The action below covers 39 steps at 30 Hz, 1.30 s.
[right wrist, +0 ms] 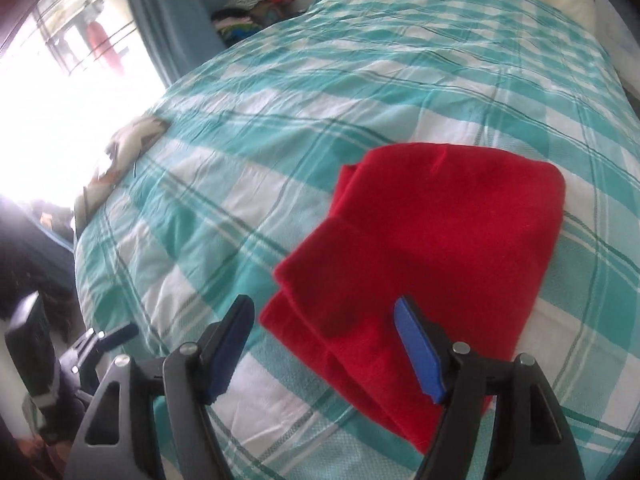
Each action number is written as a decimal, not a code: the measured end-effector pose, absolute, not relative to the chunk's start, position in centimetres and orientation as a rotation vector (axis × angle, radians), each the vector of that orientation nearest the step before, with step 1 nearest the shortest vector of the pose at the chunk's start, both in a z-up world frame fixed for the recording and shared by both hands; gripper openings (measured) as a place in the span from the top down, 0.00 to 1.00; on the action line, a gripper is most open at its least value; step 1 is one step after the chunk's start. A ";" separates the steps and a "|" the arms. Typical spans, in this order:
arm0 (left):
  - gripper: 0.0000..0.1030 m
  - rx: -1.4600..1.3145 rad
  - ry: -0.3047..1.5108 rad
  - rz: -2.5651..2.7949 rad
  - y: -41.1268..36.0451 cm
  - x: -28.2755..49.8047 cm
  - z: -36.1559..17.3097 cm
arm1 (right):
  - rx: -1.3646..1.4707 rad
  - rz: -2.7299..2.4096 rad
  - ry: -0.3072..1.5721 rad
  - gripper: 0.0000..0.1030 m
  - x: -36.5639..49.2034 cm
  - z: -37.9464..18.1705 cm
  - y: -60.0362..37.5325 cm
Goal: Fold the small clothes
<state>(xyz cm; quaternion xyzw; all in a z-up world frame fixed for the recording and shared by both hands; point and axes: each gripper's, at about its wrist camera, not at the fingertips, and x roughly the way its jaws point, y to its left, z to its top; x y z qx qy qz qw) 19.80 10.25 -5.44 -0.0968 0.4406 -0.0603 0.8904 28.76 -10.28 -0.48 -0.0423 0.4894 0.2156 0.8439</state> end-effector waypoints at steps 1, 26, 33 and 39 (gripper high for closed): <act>0.01 -0.199 0.916 -0.122 10.3 19.8 -5.6 | -0.173 0.409 1.012 0.30 28.5 -1.0 -9.5; 0.01 -0.218 0.947 -0.088 11.7 20.6 -6.6 | -0.373 0.587 0.917 0.32 23.2 -6.5 -3.3; 0.01 -0.208 0.933 -0.070 12.2 20.4 -6.7 | -0.266 0.691 1.016 0.33 23.0 -7.8 -3.2; 0.01 -0.293 0.924 -0.067 13.7 20.5 -6.3 | -0.139 0.689 0.895 0.34 21.9 -2.7 -6.5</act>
